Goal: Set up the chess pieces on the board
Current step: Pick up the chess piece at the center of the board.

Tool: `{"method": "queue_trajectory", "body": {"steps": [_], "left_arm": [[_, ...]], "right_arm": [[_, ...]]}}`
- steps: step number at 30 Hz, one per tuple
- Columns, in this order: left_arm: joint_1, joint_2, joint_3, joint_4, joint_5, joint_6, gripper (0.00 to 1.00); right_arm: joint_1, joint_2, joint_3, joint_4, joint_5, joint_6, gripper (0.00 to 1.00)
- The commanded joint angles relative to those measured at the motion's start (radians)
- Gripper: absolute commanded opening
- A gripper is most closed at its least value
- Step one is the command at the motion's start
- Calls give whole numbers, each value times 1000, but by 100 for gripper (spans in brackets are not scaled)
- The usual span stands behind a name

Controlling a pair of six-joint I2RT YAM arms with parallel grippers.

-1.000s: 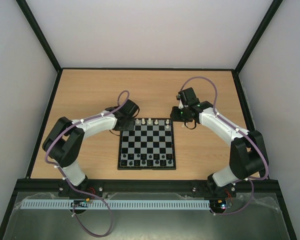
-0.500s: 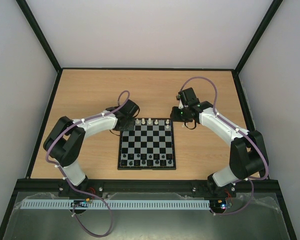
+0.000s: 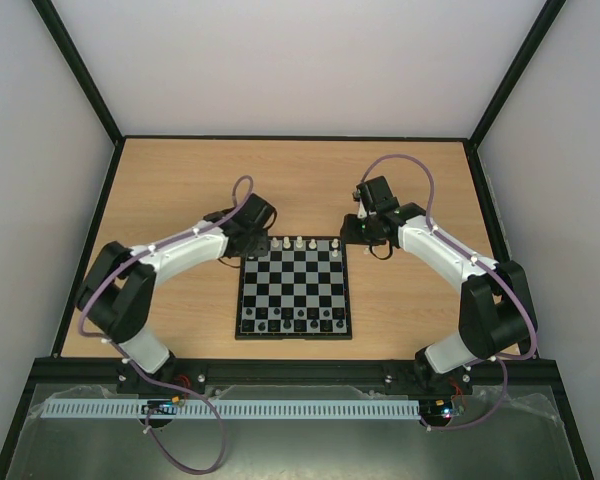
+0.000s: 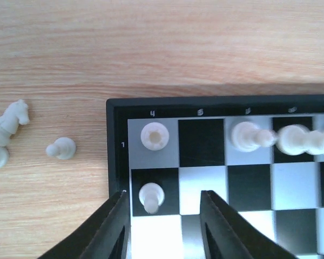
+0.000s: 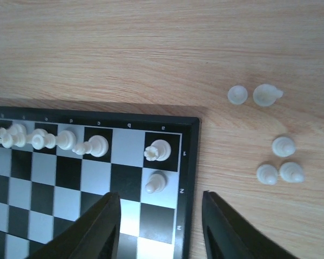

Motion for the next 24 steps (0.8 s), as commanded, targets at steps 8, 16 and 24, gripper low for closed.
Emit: {"method": "queue_trajectory", "body": {"steps": [8,16,24], "left_arm": [[3,-257,7,-29,-44,53,78],[9,-379,-42,16,-58,28,100],[9,-446,-76,29,-26,18,100]], "right_arm": [[1,19,-11,-51,168,22,58],[-72,105,76,-78,202,28,53],[-145,198,77,-74,185,26,37]]}}
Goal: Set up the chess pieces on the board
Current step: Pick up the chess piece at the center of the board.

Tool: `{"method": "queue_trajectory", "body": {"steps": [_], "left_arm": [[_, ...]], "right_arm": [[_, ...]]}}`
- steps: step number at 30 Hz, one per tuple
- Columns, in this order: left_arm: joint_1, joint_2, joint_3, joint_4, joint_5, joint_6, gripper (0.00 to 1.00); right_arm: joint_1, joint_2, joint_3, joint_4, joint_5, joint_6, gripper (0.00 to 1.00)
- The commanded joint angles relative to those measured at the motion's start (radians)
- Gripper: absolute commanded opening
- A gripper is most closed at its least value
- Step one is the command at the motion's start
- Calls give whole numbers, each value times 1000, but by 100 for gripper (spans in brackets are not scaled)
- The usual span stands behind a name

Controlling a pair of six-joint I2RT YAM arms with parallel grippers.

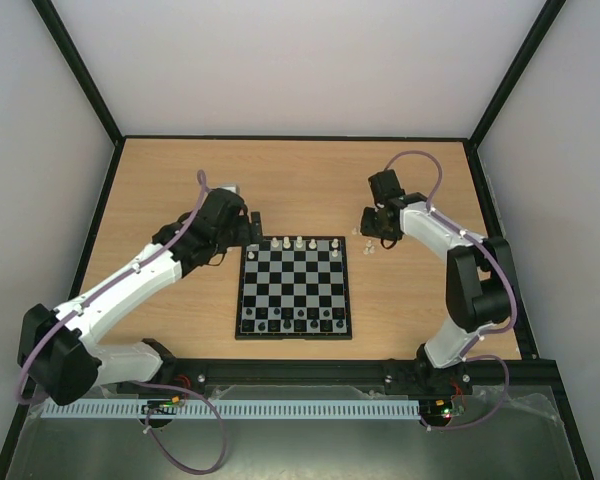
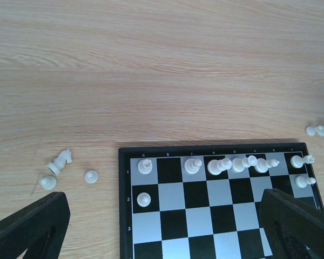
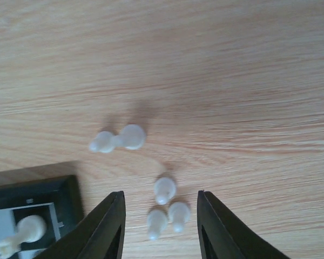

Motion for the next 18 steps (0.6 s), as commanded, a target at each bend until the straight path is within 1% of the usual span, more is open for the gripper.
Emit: {"method": "queue_trajectory", "body": {"steps": [1,5,7,10,13,18], "left_arm": [[4,-26,-24,18,11,-12,99],[5,-31,-42,26,24,-13,100],[5,-29,-44,27,27,-14,99],[5,-28,-46,29,27,-15,99],[5,-30,-44,29,25,-15,99],[5,-30,-48,26,24,-16,100]], "right_arm": [[-23,60,12,-46,-7,5,36],[-22,75,-4,-35,-21,3,31],[-22,80,-12,-29,-31,2,30],[-23,84,-23,-17,-56,-3,30],[-22,94,-20,-18,-62,-8,33],[-23,122,-16,-15,-67,-12,33]]}}
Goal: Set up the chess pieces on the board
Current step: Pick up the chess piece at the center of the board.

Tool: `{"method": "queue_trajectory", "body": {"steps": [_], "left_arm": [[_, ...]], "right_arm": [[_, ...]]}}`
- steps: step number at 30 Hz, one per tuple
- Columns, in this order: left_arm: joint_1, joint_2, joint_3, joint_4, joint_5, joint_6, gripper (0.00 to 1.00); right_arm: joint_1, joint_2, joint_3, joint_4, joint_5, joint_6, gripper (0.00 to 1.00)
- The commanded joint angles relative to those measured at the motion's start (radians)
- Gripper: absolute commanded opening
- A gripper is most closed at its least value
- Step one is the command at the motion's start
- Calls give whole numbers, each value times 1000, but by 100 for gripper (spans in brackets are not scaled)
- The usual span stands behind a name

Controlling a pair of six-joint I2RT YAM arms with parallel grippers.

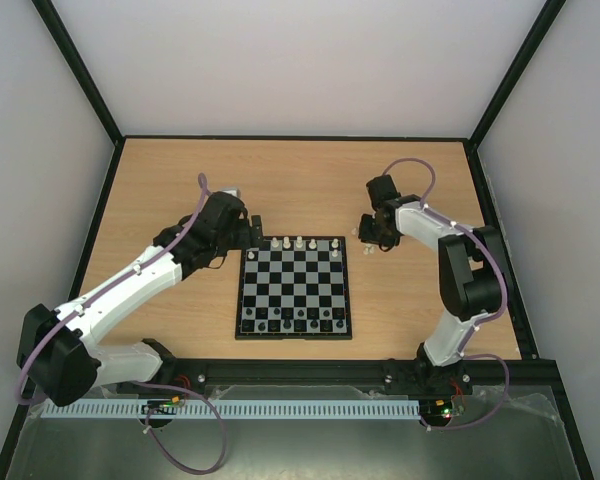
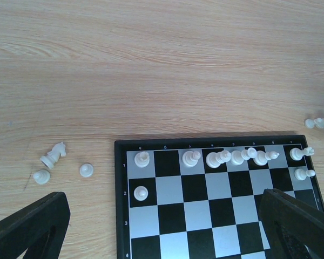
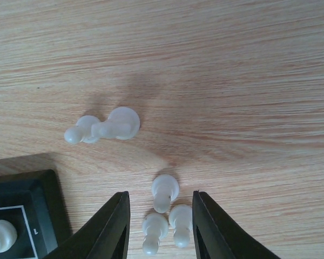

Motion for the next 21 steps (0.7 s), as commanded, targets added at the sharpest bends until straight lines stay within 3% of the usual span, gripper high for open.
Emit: {"method": "queue_trajectory", "body": {"steps": [1,21], "left_arm": [[4,-16,-14,6,0,-9,100],[5,-31,-20,1,-5,-10,99]], "right_arm": [[1,37,-5,-20,-17,-7,32],[1,71,14,-12,-16,-8,17]]}}
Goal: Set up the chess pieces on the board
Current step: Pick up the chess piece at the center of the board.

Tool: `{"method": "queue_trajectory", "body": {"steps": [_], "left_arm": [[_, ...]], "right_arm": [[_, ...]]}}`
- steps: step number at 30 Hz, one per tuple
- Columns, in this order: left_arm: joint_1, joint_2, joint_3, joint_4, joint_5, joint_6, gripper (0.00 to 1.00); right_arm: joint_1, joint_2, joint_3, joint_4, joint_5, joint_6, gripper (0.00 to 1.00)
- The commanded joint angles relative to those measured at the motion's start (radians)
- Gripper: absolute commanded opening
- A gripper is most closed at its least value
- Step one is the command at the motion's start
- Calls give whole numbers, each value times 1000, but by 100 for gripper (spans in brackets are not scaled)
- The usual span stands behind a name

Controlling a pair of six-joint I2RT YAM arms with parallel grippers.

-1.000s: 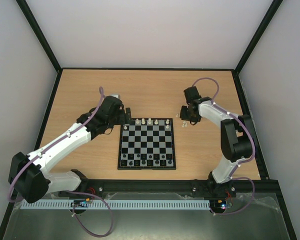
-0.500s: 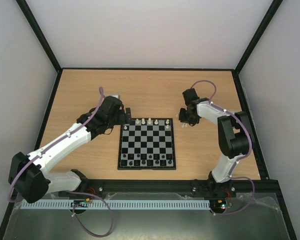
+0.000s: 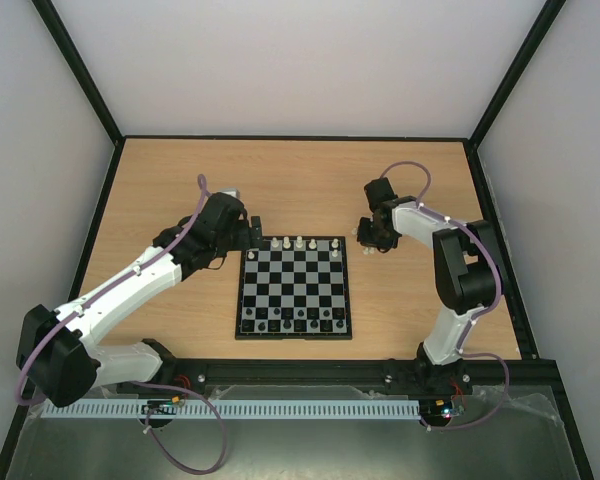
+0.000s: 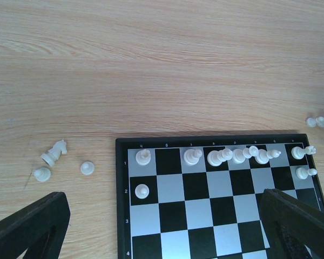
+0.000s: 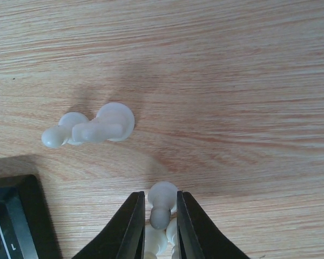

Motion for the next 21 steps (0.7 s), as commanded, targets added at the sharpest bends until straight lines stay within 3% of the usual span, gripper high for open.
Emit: {"method": "queue_trajectory", "body": {"steps": [1,12,21], "left_arm": [[5,-27,-11,1,-3,-7,99],[5,-34,-13,-3,-11,-9,100],[4,-57,-12,-15,-40,-19,99]], "right_arm": [[1,12,13,-23,2,-4,15],[25,-95,31,-46,31,-1,8],[172,-203,57,-126,53,12,9]]}}
